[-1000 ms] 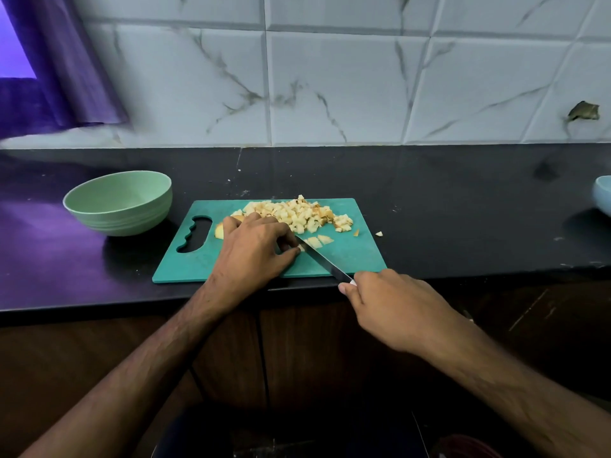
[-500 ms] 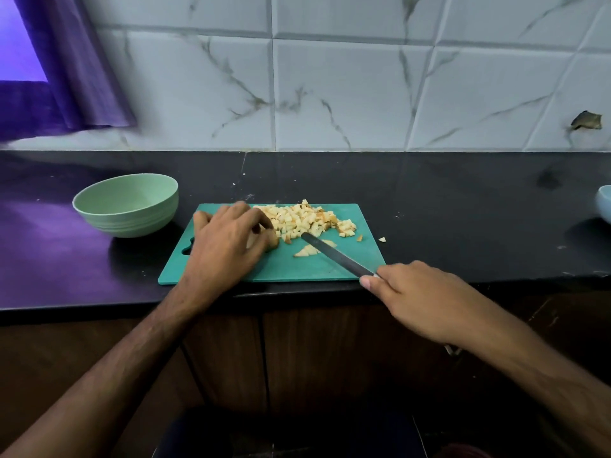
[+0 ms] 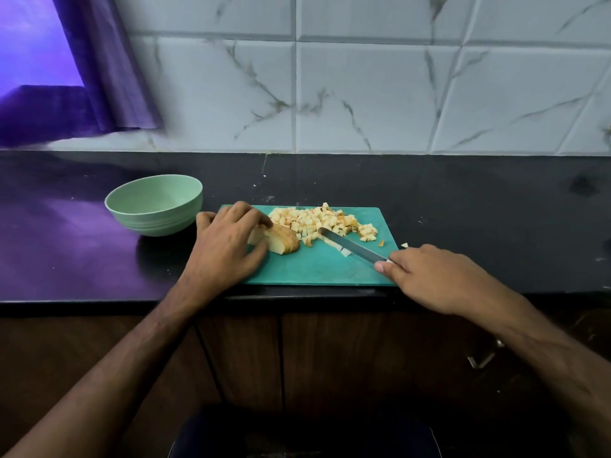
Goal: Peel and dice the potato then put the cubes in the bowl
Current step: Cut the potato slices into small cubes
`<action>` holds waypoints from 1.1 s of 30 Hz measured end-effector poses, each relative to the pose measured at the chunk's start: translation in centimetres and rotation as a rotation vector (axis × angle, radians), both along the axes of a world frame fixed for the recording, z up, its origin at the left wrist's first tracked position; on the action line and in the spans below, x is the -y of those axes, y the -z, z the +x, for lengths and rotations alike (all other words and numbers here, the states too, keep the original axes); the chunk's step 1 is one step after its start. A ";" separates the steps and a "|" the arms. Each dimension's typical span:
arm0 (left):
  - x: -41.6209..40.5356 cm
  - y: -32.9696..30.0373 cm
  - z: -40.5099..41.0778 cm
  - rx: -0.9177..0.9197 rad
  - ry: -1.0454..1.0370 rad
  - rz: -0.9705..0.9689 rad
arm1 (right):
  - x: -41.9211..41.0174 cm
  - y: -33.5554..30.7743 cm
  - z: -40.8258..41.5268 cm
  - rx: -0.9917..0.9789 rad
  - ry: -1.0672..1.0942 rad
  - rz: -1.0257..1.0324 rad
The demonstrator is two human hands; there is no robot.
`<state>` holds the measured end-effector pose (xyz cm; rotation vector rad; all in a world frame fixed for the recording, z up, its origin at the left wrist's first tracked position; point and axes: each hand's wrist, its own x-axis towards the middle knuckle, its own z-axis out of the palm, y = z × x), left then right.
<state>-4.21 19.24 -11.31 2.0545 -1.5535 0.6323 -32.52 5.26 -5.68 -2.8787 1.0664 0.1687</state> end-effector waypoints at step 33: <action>0.7 0.9 0.6 0.052 -0.128 0.076 | 3.7 0.2 -2.4 -0.081 -0.170 -0.104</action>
